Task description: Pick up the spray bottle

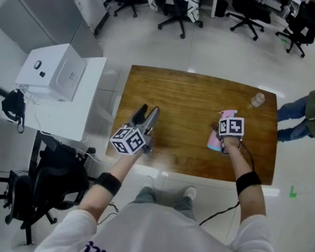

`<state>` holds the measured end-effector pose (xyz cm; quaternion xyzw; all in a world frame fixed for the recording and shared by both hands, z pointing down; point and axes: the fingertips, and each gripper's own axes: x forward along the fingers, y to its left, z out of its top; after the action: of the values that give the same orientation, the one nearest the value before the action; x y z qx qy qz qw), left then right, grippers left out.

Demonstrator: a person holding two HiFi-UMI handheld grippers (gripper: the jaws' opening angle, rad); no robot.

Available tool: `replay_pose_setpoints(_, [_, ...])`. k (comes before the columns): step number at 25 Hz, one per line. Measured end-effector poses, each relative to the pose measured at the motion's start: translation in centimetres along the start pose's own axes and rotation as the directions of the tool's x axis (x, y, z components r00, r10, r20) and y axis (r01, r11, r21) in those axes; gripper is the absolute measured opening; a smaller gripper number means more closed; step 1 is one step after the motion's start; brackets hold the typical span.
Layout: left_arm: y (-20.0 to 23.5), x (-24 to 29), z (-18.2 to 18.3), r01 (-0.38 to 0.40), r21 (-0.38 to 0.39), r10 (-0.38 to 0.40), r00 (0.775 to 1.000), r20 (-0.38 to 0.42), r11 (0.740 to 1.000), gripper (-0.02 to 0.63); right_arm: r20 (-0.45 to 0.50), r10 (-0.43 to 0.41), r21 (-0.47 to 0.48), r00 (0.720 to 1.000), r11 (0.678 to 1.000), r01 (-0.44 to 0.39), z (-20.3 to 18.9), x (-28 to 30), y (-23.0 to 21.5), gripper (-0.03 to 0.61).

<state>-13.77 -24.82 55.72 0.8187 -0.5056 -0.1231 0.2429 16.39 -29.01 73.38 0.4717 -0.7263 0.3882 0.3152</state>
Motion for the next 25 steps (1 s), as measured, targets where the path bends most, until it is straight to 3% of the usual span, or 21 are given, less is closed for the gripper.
replay_pose_setpoints(5, [-0.2, -0.7, 0.6, -0.008, 0.054, 0.009, 1.000, -0.004, 0.998, 0.272, 0.158, 0.017, -0.047, 0.987, 0.999, -0.010, 2.7, -3.7, 3.3, 0.284])
replay_pose_setpoints(11, [-0.6, -1.4, 2.0, -0.034, 0.204, 0.037, 0.999, -0.008, 0.978, 0.272, 0.335, 0.017, -0.146, 0.942, 0.989, 0.035, 5.3, -8.7, 6.3, 0.284])
replay_pose_setpoints(14, [-1.2, -1.8, 2.5, -0.030, 0.300, 0.039, 0.999, -0.023, 0.953, 0.272, 0.443, 0.023, -0.185, 0.896, 0.980, 0.067, 6.8, -11.5, 7.9, 0.284])
replay_pose_setpoints(19, [-1.7, -2.7, 3.3, -0.028, 0.391, 0.044, 0.998, -0.033, 0.920, 0.273, 0.583, 0.013, -0.244, 0.812, 0.956, 0.160, 7.9, -15.9, 9.8, 0.284])
replay_pose_setpoints(25, [-2.4, -4.6, 4.8, -0.048, 0.485, 0.059, 0.998, -0.006, 0.873, 0.282, 0.710, 0.049, -0.241, 0.702, 0.954, 0.178, 7.4, -20.9, 12.4, 0.284])
